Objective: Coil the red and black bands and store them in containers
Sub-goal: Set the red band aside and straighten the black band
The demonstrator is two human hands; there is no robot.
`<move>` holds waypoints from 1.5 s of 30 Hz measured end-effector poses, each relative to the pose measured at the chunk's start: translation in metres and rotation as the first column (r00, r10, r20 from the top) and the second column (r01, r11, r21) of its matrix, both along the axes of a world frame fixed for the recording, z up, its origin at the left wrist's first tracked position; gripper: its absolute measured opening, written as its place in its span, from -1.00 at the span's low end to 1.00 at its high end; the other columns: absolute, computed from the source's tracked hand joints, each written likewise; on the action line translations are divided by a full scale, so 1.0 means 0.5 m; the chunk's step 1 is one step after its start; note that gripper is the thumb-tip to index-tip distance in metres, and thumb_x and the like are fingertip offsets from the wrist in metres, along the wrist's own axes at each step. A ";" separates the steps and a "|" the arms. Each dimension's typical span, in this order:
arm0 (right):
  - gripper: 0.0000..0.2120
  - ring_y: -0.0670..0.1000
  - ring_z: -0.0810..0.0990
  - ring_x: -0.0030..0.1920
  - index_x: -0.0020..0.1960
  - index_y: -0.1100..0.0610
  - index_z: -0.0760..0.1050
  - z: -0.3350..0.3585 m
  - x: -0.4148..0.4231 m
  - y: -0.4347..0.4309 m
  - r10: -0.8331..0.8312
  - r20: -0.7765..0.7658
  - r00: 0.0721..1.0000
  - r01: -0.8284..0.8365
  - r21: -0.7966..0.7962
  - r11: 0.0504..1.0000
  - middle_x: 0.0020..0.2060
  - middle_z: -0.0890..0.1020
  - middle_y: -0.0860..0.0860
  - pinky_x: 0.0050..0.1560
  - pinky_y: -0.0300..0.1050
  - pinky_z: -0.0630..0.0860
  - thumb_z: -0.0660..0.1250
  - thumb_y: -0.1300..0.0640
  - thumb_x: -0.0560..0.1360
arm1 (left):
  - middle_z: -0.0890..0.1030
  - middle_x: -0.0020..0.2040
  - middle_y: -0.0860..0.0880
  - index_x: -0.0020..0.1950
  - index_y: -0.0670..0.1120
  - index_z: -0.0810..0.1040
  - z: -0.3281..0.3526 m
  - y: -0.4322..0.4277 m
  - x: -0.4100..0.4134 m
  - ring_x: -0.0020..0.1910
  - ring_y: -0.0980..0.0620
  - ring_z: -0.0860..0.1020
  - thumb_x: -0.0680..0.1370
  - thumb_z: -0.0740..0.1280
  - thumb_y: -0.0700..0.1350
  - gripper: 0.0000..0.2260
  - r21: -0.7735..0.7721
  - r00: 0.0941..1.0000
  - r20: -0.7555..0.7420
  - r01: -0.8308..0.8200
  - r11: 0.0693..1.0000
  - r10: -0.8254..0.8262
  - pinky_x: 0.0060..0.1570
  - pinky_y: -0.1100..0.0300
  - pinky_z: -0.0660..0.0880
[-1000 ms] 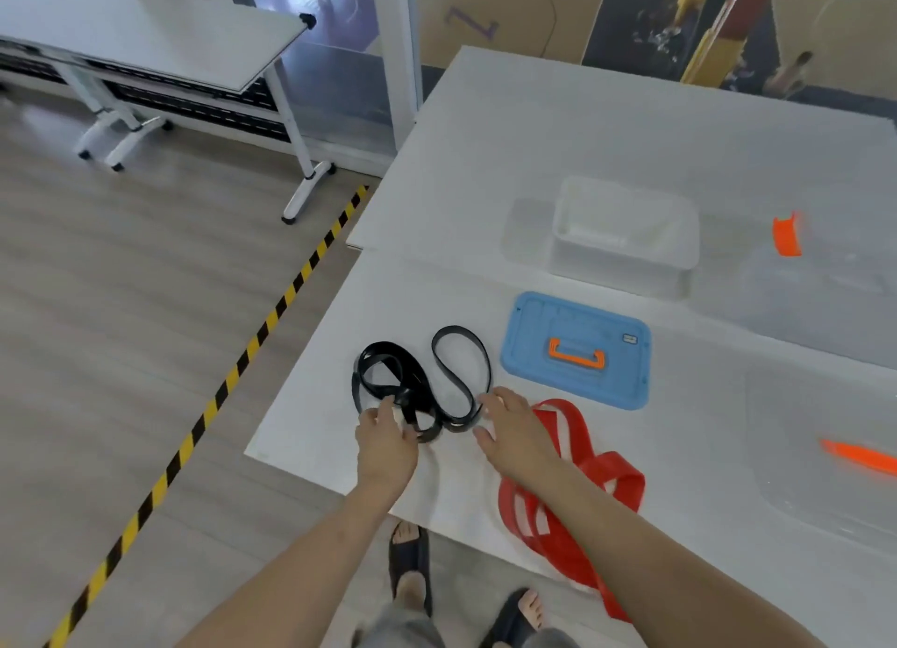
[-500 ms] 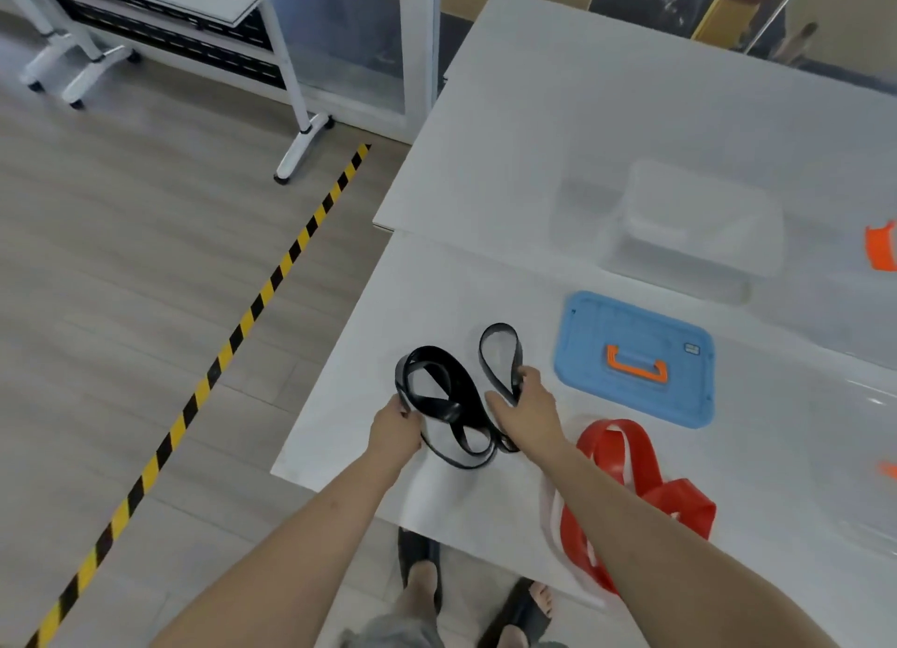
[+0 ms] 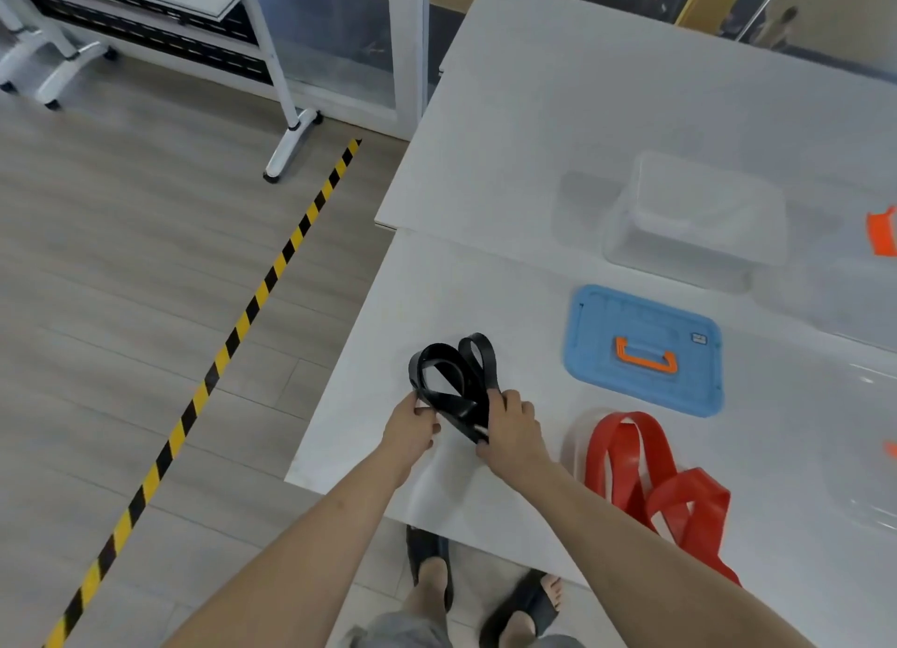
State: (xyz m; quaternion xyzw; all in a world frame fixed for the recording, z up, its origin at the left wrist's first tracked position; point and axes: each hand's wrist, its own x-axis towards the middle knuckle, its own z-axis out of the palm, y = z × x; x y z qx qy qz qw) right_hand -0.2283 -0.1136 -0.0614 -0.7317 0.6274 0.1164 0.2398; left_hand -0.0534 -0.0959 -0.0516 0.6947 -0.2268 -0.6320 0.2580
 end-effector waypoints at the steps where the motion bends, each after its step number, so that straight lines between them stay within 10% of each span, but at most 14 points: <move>1: -0.39 0.23 0.48 0.16 0.49 0.15 0.30 0.001 -0.003 -0.003 0.002 0.011 1.000 -0.002 -0.005 1.000 0.27 0.43 0.15 0.07 0.05 0.52 0.39 0.17 0.47 | 0.58 -0.04 -0.05 0.33 0.03 0.52 0.004 0.002 0.002 -0.07 -0.02 0.59 0.64 0.18 -0.16 -0.71 -0.001 1.000 0.011 0.024 1.000 -0.024 -0.02 0.08 0.52; 11: -0.82 0.17 0.62 -0.12 0.02 0.17 0.56 0.140 -0.092 -0.034 -0.135 0.397 0.908 0.140 0.015 0.990 -0.14 0.65 0.13 -0.10 0.08 0.55 0.30 0.19 0.44 | 0.53 0.38 0.00 0.60 0.03 0.25 0.094 -0.012 -0.047 0.26 -0.03 0.52 0.67 0.17 -0.17 -0.52 -0.150 0.971 0.196 0.166 0.975 -0.136 0.25 0.10 0.45; 24: -0.79 0.00 0.62 -0.12 0.13 0.07 0.64 0.316 -0.573 0.153 -0.270 0.459 0.847 0.409 -0.235 0.882 -0.15 0.67 0.01 -0.06 -0.10 0.50 0.39 0.22 0.51 | 0.47 0.41 0.13 0.58 0.13 0.26 0.246 -0.020 -0.470 0.29 0.14 0.50 0.63 0.26 -0.21 -0.46 -0.509 0.824 0.361 0.566 0.649 -0.436 0.35 0.12 0.44; 31: -0.73 -0.03 0.58 -0.14 0.20 -0.02 0.61 0.273 -0.918 0.284 -0.331 0.446 0.832 0.457 -0.212 0.864 -0.13 0.64 -0.01 -0.05 -0.07 0.54 0.37 0.15 0.52 | 0.40 0.51 -0.07 0.60 -0.01 0.26 0.198 0.049 -0.813 0.43 -0.05 0.46 0.62 0.31 -0.21 -0.44 -0.493 0.732 0.421 0.681 0.541 -0.536 0.46 -0.05 0.39; 45: -0.70 -0.11 0.46 -0.16 0.23 -0.07 0.60 0.153 -1.436 0.446 -0.095 0.374 0.923 0.176 -0.190 0.966 -0.16 0.60 -0.18 -0.02 -0.17 0.47 0.35 0.15 0.53 | 0.37 0.32 -0.04 0.54 0.11 0.28 0.103 0.267 -1.279 0.25 0.06 0.51 0.64 0.23 -0.19 -0.52 -0.278 0.671 0.381 0.740 0.613 -0.636 0.38 0.03 0.46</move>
